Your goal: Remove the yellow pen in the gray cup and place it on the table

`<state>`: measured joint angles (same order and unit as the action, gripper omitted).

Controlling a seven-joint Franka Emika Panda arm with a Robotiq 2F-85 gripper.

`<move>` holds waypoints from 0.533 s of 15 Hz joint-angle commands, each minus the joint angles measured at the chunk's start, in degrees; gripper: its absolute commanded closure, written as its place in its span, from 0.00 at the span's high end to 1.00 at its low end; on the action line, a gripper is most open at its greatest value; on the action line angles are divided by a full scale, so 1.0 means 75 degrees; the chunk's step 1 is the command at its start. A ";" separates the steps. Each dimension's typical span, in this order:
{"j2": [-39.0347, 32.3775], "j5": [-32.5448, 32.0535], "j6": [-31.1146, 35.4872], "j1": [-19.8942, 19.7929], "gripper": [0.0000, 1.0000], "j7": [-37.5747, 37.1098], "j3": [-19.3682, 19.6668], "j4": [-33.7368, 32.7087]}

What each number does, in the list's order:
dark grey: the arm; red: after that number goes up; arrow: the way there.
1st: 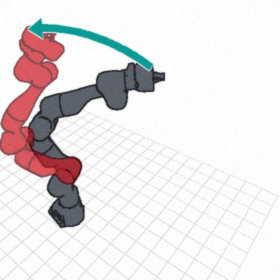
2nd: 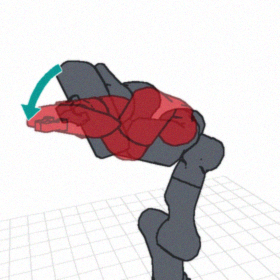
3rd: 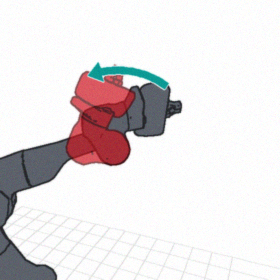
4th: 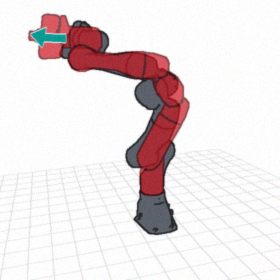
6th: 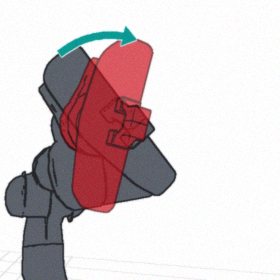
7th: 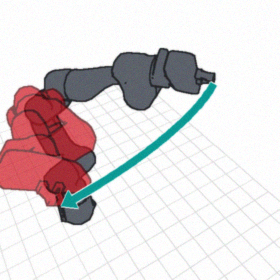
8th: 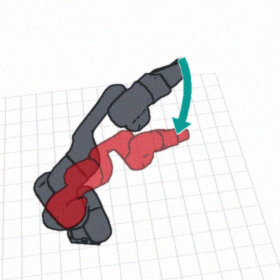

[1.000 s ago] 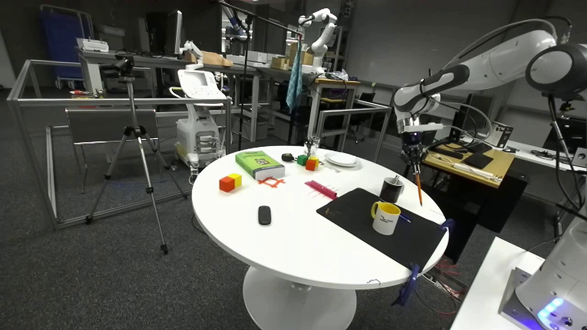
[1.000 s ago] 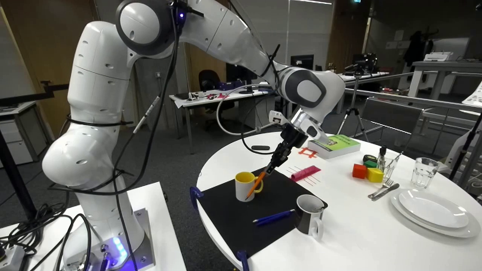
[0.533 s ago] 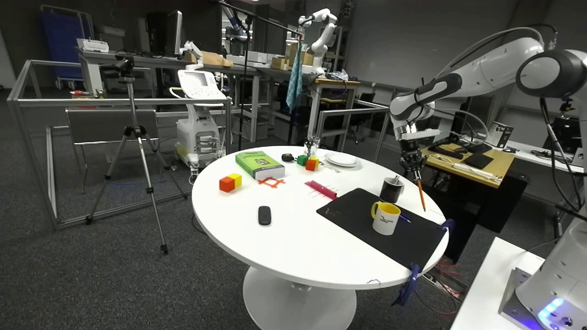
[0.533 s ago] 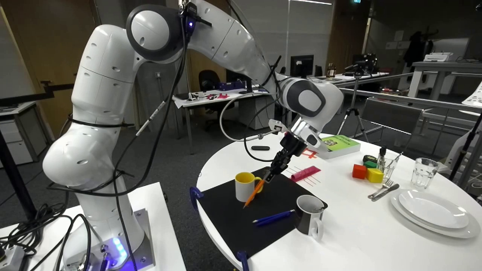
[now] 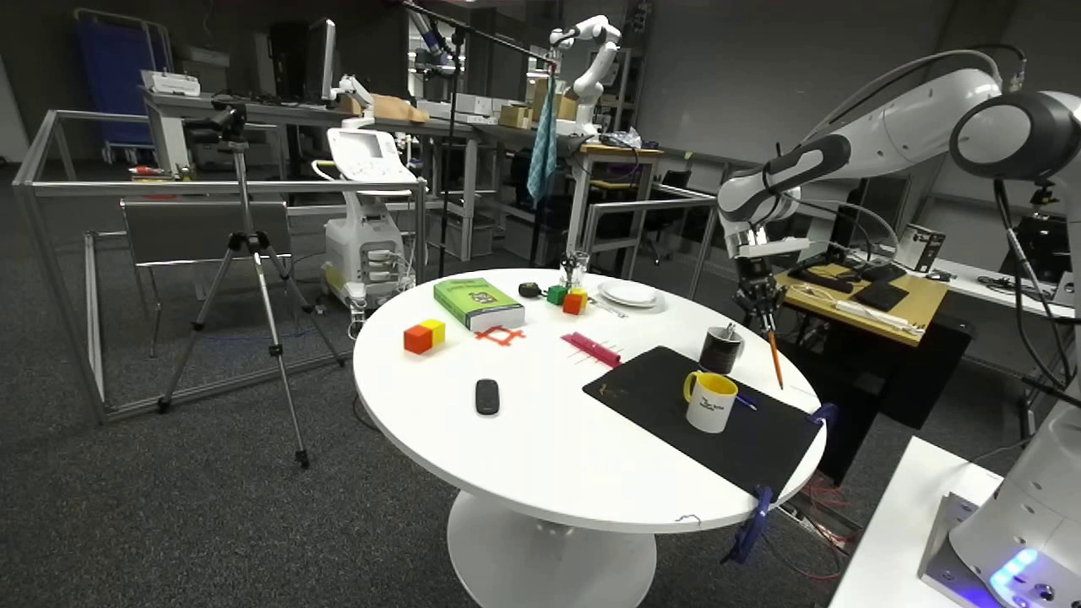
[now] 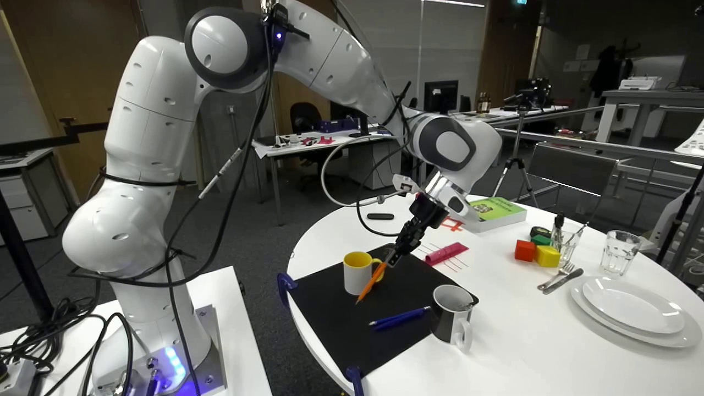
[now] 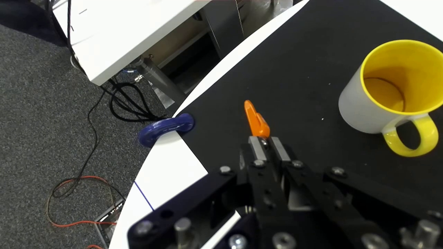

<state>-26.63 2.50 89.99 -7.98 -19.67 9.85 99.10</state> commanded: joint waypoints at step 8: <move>-0.0480 0.0239 -0.0137 -0.0038 0.02 -0.0018 -0.0016 -0.0439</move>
<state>-28.43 3.20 90.06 -7.98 -19.67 9.84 98.58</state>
